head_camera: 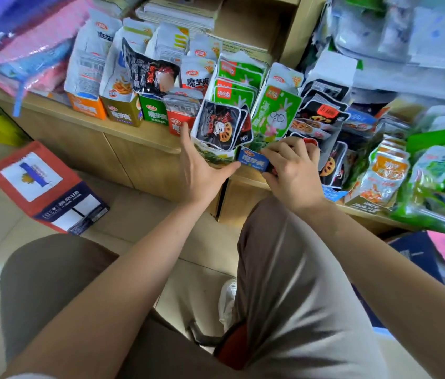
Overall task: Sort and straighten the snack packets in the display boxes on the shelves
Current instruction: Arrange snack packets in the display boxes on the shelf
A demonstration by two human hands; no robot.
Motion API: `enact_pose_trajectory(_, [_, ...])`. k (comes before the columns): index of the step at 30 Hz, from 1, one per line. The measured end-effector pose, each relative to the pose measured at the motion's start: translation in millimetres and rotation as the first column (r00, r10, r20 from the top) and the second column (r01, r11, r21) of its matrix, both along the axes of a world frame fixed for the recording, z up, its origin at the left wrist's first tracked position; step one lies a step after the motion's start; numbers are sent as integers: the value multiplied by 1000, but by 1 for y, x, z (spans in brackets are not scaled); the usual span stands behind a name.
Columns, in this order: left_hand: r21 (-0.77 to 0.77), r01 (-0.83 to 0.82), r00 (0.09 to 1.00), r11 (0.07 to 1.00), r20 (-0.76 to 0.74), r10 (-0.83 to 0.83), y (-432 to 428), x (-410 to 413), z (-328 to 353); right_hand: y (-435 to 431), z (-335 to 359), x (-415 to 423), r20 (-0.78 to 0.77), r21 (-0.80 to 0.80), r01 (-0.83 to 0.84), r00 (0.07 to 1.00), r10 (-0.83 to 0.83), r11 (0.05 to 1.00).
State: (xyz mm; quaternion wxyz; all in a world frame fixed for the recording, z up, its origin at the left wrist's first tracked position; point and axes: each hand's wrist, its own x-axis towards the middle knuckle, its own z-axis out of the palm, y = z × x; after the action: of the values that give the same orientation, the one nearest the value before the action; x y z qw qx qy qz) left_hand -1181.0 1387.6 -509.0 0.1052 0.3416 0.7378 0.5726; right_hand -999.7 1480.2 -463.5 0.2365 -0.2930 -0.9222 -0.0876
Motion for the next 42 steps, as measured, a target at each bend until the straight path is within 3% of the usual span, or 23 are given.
enact_pose_trajectory(3, [-58, -67, 997, 996, 39, 69, 12, 6, 1, 8, 2, -7, 91, 87, 22, 995, -30, 996])
enact_pose_trajectory(7, [-129, -174, 985, 976, -33, 171, 18, 1, 3, 15, 5, -20, 151, 95, 52, 986, -66, 994])
enact_pose_trajectory(15, [75, -160, 987, 984, -6, 161, -16, -5, 31, 25, 0, -25, 106, 98, 8, 994, -19, 995])
enact_pose_trajectory(26, [296, -114, 990, 948, -41, 132, -83, -19, 80, 13, 13, -40, 254, 172, -20, 967, -24, 985])
enact_pose_trajectory(42, [300, -100, 995, 949, 54, 88, -110, -42, 86, 25, 7, -104, 197, -60, -325, 923, 330, 944])
